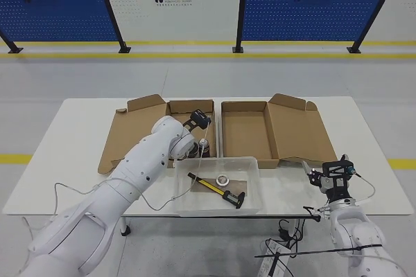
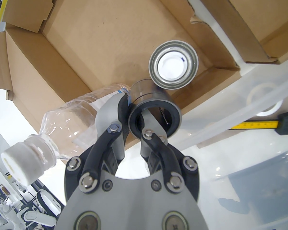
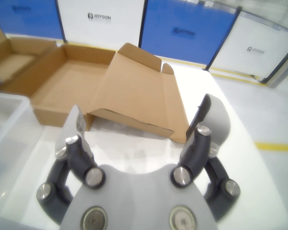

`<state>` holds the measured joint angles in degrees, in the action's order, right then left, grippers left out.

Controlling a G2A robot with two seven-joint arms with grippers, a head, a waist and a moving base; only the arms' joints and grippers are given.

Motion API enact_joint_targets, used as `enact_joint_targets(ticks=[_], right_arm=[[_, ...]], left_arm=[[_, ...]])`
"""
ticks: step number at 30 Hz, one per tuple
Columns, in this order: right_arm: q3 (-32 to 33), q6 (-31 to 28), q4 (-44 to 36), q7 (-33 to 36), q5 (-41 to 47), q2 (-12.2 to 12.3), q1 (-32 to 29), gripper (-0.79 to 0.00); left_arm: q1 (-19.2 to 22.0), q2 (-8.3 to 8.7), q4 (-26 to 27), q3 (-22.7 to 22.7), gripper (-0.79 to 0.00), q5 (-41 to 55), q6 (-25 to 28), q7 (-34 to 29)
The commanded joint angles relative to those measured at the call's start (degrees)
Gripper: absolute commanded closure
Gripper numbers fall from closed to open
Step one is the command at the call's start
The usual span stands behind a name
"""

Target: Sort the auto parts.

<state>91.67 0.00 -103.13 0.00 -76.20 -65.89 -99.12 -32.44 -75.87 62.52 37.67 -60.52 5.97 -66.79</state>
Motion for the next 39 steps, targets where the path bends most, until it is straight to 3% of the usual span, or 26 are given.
enact_joint_targets(ticks=[1,10,11,13,14,16,29,39], right_arm=[[0.0,0.0,0.0,0.0,0.0,0.0,0.0,-0.785],[0.0,0.0,0.0,0.0,0.0,0.0,0.0,-0.785],[0.0,0.0,0.0,0.0,0.0,0.0,0.0,-0.785],[0.0,0.0,0.0,0.0,0.0,0.0,0.0,-0.785],[0.0,0.0,0.0,0.0,0.0,0.0,0.0,-0.785],[0.0,0.0,0.0,0.0,0.0,0.0,0.0,-0.785],[0.0,0.0,0.0,0.0,0.0,0.0,0.0,-0.785],[0.0,0.0,0.0,0.0,0.0,0.0,0.0,-0.785]], left_arm=[[0.0,-0.16,-0.5,0.0,0.0,0.0,0.2,0.2],[0.4,-1.18,-3.4,-0.2,0.0,-0.3,0.9,1.0],[0.5,-1.31,-3.7,-0.2,-0.071,-0.3,1.0,1.1],[0.6,-1.57,-4.2,-0.3,-0.308,-0.3,1.1,1.3],[0.7,-1.69,-4.5,-0.3,-0.517,-0.3,1.2,1.2],[0.9,-1.94,-4.9,-0.4,-0.785,-0.3,1.3,1.3],[1.2,-2.64,-5.1,0.4,-0.785,-1.7,2.0,0.7],[-1.9,-0.86,3.9,4.3,-0.785,-3.6,4.5,-1.3]])
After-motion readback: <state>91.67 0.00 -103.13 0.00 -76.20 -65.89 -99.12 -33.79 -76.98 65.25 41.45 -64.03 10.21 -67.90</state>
